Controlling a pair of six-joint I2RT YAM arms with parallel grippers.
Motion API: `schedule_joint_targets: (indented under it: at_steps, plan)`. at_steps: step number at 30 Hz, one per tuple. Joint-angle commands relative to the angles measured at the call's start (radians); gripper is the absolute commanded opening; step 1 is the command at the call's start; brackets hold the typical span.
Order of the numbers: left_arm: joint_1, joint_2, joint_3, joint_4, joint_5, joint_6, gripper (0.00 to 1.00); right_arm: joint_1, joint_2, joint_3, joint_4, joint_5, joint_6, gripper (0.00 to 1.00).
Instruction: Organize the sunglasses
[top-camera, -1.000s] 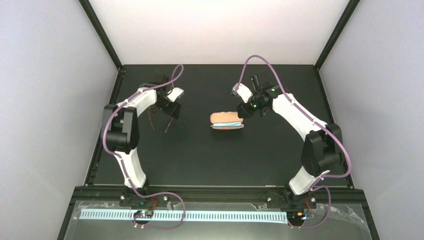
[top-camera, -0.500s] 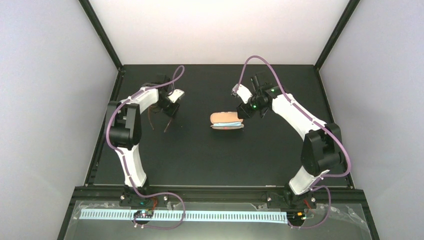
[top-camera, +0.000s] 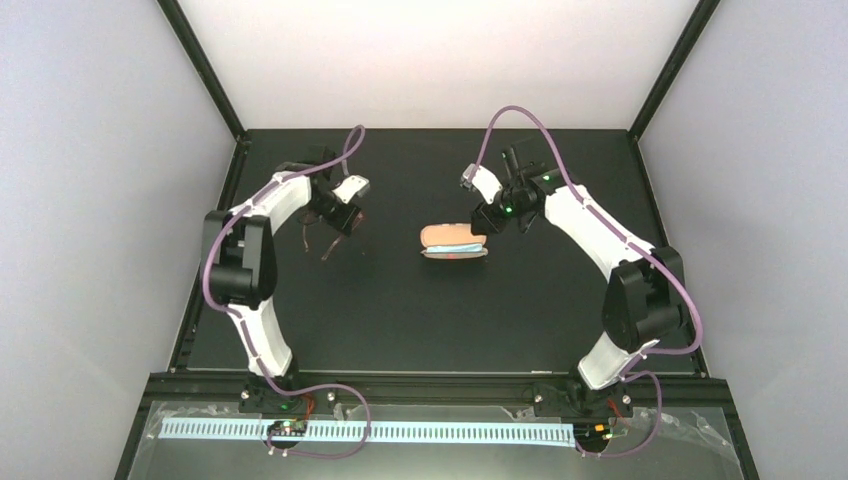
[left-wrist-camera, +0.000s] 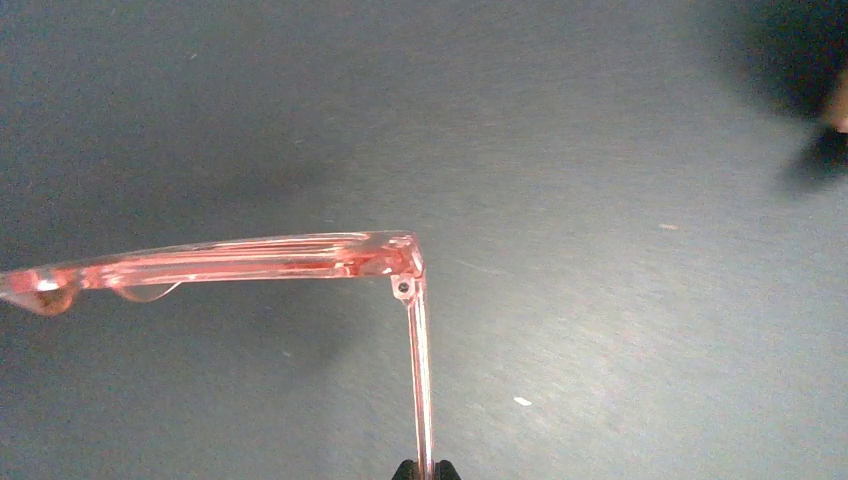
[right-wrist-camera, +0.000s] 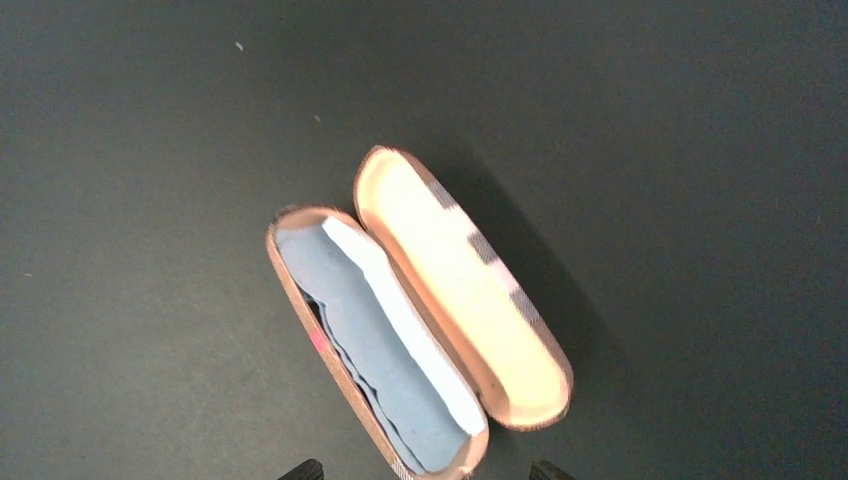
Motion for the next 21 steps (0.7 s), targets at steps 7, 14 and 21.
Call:
schedule_joint_targets:
  at_steps: [7,14,21]
  plan:
    - [-0.006,-0.235,0.111,-0.357,0.486,0.159,0.02,0.062,-0.039,0.202,-0.071,-0.244,-0.118,0.57]
    - [-0.045,-0.193,0.252,-0.639,0.708,0.292,0.02,0.201,-0.136,0.224,-0.052,-0.2,-0.237,0.68]
    - [-0.099,-0.118,0.337,-0.778,0.816,0.351,0.02,0.335,-0.181,0.237,-0.119,-0.026,-0.362,0.76]
